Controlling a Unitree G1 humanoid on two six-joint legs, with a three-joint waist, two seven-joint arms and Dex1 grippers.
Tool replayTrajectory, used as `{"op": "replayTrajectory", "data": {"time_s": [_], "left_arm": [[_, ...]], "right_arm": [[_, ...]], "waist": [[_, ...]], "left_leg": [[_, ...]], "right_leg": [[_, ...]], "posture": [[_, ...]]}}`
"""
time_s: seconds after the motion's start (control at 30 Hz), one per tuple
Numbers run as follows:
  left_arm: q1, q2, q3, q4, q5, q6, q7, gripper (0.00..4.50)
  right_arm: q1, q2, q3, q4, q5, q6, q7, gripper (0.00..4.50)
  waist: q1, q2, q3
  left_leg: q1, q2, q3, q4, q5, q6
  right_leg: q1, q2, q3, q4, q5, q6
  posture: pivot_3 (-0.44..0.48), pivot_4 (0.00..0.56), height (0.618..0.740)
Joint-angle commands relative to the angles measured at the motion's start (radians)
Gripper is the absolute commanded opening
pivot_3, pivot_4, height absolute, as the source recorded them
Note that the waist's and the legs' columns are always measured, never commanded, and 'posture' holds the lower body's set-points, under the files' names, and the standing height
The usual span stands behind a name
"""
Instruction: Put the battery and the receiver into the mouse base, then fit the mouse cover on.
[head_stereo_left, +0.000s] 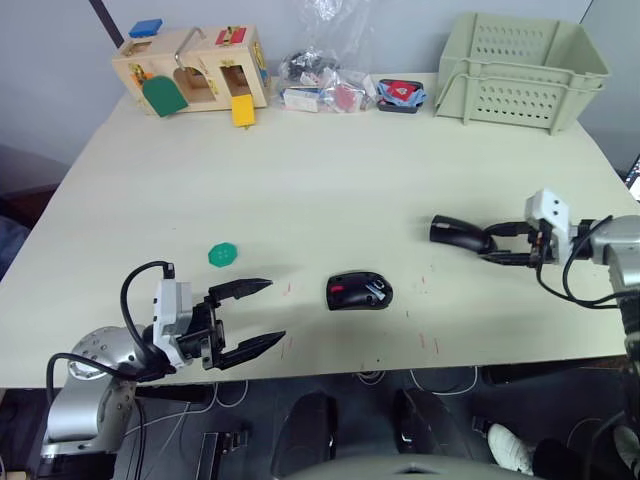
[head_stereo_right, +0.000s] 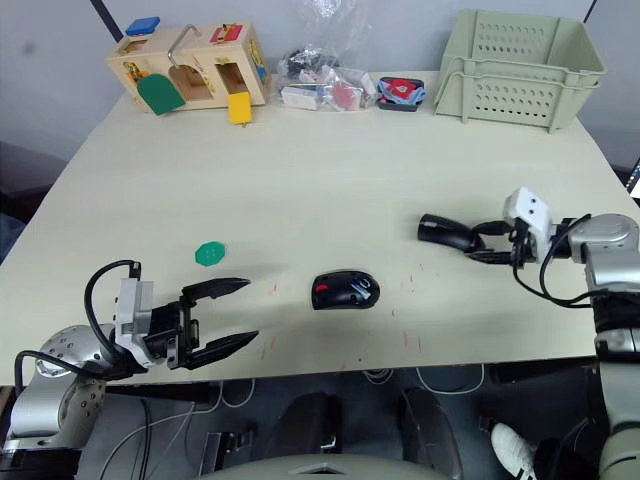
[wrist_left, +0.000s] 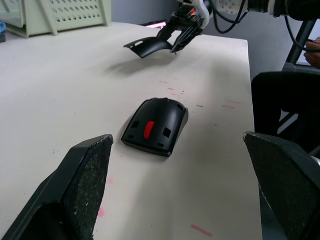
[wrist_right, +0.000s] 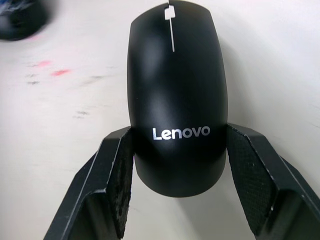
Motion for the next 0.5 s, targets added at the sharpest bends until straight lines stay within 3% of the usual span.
{"op": "replayTrajectory", "data": {"time_s": [0.03, 0.07, 0.3, 0.5], "left_arm": [[-0.022, 0.026, 0.008, 0.005, -0.002, -0.011, -0.023, 4.50], [-0.027, 0.030, 0.007, 0.009, -0.002, -0.011, -0.028, 4.50], [-0.068, 0.048, -0.002, 0.042, 0.002, -0.010, -0.057, 4.50], [-0.077, 0.056, 0.000, 0.057, 0.000, -0.013, -0.077, 4.50]], "right_arm": [[0.038, -0.032, 0.012, -0.290, 0.055, 0.167, -0.033, 4.14], [0.044, -0.034, 0.022, -0.343, 0.058, 0.198, -0.044, 4.43], [0.009, -0.015, 0.128, -0.671, 0.082, 0.483, -0.146, 4.43], [0.035, -0.038, 0.111, -0.665, 0.109, 0.470, -0.178, 4.43]], "waist": [[0.000, 0.000, 0.000], [-0.002, 0.000, 0.000], [0.000, 0.000, 0.000], [0.001, -0.004, 0.002]], "left_leg": [[0.000, 0.000, 0.000, 0.000, 0.000, 0.000], [0.000, 0.000, -0.001, 0.000, 0.000, 0.000], [-0.002, 0.000, -0.003, 0.000, 0.000, 0.000], [-0.002, -0.001, -0.003, 0.000, 0.000, 0.000]], "right_leg": [[0.000, 0.000, 0.000, 0.000, 0.000, 0.000], [0.000, 0.000, 0.000, 0.000, 0.000, 0.000], [-0.002, 0.000, 0.000, 0.000, 0.000, 0.000], [-0.002, -0.001, 0.000, 0.000, 0.000, 0.000]], "posture": [[0.000, 0.150, 0.740], [0.000, 0.150, 0.740], [0.000, 0.150, 0.740], [0.000, 0.150, 0.740]]}}
